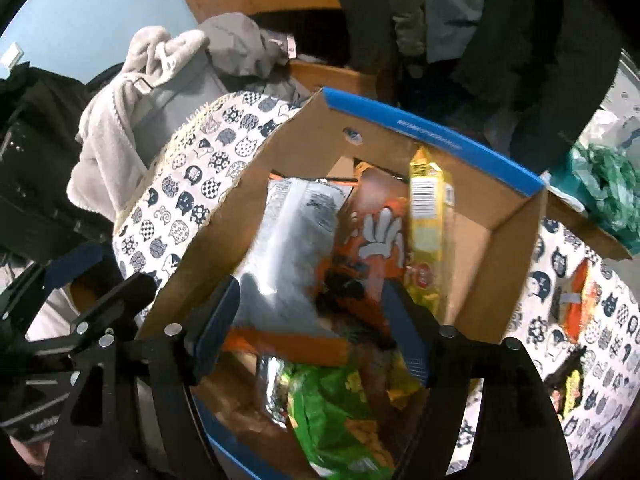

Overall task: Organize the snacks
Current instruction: 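Open the left gripper to drop the yellow bar while the right gripper drops the white-grey bag, then move both grippers back toward the last two snack bags on the table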

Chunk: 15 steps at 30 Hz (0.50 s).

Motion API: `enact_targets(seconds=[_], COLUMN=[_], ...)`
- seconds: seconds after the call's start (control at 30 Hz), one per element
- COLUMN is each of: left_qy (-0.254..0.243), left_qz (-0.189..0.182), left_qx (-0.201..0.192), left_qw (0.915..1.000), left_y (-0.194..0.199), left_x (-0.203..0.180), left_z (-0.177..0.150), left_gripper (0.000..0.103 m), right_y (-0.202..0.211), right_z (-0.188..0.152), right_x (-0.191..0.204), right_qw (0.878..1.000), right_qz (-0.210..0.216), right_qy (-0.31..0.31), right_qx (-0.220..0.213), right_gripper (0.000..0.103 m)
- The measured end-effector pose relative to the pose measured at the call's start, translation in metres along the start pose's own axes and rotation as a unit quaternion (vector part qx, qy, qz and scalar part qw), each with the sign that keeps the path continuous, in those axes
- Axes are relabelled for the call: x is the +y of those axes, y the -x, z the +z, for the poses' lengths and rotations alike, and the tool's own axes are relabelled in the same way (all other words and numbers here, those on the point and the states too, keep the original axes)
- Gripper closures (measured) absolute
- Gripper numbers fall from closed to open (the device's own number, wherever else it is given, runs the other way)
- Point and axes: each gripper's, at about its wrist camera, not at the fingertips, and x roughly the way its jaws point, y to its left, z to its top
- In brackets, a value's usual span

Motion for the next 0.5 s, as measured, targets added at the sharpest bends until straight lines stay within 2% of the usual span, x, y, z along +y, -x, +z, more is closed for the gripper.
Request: enact_targets(seconds=[0.27,0.5], left_qy=[-0.023,-0.045], left_qz=[-0.035,-0.076], left_qx=[-0.015,-0.002], left_qw=[0.999,0.9961], left_y=[0.014,0.015], left_x=[-0.032,-0.072], left_z=[0.003,-0.001], left_gripper=[0.022,0.022], right_y=[0.05,0.091], right_z=[-0.024,-0.056], right_x=[-0.039,-0.091], right_qw=[0.999,0.995], right_qz=[-0.03,-0.055], right_qy=[-0.027,-0.078], right_qx=[-0.023,-0.036], right_gripper=[0.027,0.024])
